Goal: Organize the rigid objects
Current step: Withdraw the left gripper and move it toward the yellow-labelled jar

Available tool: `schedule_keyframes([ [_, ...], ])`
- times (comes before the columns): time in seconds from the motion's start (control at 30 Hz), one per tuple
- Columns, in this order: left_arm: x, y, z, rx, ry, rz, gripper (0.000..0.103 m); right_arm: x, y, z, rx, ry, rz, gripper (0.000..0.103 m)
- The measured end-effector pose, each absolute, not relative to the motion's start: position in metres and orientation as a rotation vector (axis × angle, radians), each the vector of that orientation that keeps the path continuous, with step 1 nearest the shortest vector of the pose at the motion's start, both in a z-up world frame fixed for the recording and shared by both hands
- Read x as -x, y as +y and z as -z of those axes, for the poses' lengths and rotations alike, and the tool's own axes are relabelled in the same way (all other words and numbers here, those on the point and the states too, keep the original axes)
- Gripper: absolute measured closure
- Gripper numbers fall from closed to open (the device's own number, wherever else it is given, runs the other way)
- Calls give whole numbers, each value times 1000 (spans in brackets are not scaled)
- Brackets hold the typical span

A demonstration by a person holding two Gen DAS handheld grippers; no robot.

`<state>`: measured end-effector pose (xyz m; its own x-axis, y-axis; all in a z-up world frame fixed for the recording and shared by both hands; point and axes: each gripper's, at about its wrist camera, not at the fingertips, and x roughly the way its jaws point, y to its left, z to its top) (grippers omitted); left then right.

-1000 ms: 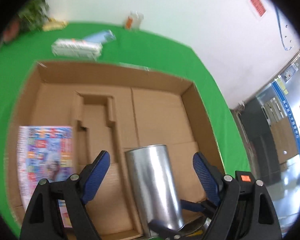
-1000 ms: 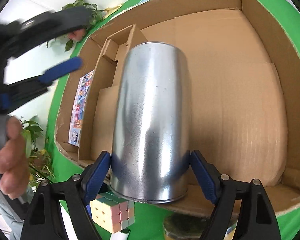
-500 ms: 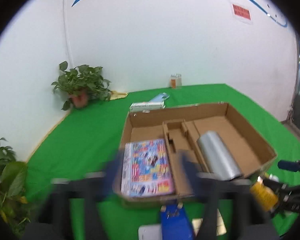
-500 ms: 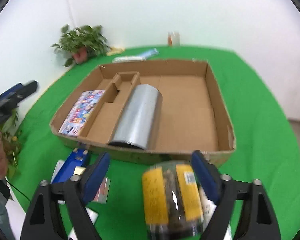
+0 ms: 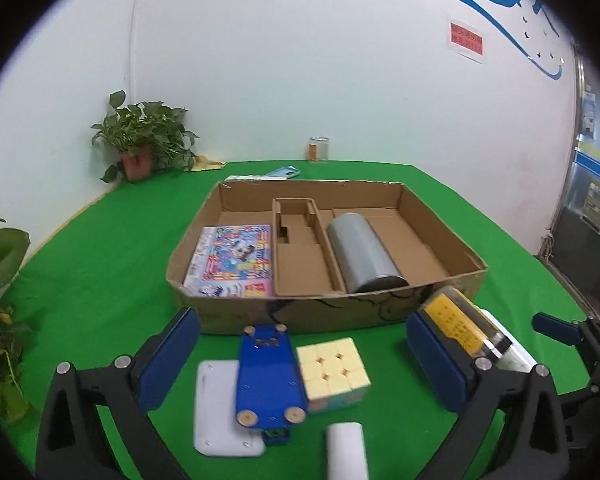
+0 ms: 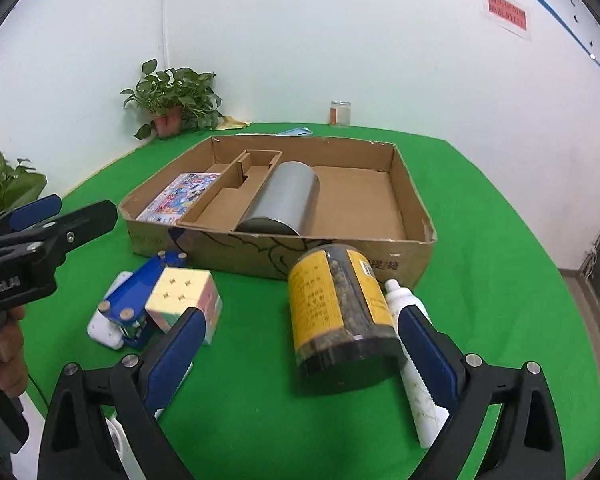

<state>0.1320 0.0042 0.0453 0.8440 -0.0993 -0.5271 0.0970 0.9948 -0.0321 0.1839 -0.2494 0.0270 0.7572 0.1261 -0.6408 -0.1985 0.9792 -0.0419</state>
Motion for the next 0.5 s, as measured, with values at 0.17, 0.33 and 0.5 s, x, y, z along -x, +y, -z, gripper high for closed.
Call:
schedule_keyframes([
  [0.17,-128,-10,-31,-4,595,135,1,-182,-254,-15,97,698,-168,5],
  [0.33,-126,-13,-25,3,621,132,1,-180,-254,-11,111,701,-185,5],
  [0.5,-124,-10,-26,17,615,121,1,-180,-257,-11,108,700,-185,9],
])
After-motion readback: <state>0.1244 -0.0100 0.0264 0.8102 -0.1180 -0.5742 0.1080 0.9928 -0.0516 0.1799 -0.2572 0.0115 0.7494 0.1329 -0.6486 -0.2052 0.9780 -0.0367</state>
